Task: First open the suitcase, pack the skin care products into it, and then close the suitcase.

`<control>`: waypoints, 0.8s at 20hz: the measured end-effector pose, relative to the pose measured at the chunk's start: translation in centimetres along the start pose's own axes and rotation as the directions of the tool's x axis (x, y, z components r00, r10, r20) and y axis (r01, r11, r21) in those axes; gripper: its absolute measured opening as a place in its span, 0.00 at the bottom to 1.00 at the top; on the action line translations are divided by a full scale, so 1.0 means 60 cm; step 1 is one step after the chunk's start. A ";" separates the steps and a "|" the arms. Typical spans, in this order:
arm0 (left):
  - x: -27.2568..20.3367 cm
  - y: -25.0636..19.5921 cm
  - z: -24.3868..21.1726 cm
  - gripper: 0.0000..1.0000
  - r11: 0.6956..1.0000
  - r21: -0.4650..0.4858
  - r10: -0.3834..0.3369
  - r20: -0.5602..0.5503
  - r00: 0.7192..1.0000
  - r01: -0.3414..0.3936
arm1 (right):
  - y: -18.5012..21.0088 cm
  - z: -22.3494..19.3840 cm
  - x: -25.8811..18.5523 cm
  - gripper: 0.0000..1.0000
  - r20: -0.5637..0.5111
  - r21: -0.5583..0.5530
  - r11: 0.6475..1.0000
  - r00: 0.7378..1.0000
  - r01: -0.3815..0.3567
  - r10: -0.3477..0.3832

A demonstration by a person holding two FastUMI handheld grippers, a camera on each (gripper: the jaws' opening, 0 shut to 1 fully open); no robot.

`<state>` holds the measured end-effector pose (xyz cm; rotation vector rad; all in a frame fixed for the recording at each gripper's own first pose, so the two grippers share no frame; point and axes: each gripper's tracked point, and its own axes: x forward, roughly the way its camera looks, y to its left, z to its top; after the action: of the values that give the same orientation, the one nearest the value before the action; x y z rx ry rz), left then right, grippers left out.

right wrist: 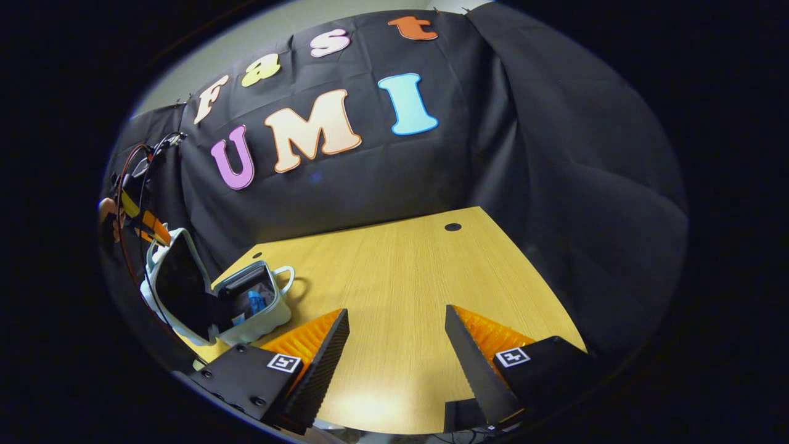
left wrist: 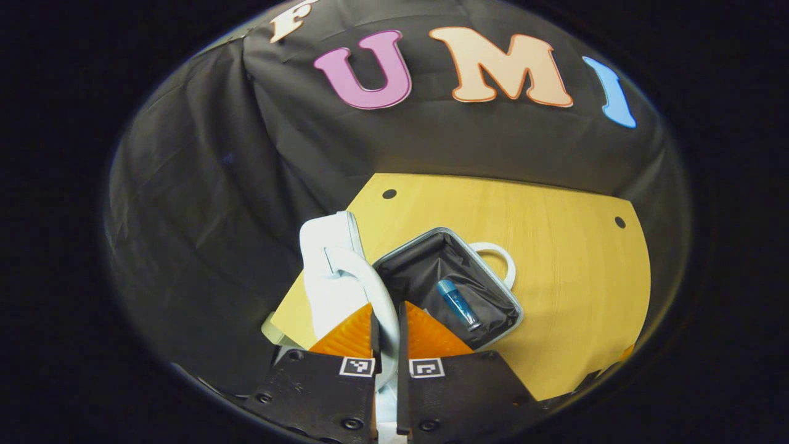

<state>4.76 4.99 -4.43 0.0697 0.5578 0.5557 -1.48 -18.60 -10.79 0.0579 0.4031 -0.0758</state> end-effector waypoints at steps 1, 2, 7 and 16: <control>0.005 -0.016 0.009 0.06 1.000 0.016 -0.006 0.004 1.000 0.006 | -0.005 -0.002 0.002 0.98 -0.005 0.002 1.000 1.000 0.002 -0.002; 0.016 -0.038 0.016 0.06 1.000 0.026 -0.016 0.001 1.000 0.016 | -0.011 -0.005 0.006 0.98 -0.010 0.003 1.000 1.000 0.006 -0.006; 0.085 -0.179 0.043 0.06 0.988 0.046 -0.144 -0.034 0.989 0.145 | -0.035 -0.002 0.006 0.98 -0.019 -0.001 1.000 0.999 0.027 -0.027; 0.224 -0.338 -0.069 0.07 0.945 0.024 -0.306 -0.294 0.906 0.327 | -0.025 0.006 0.000 0.98 -0.015 -0.004 0.999 0.999 0.047 -0.047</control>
<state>21.83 -5.68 -18.70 -0.0338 0.8551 0.2263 -1.48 -20.10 -10.55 0.0458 0.4191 -0.1212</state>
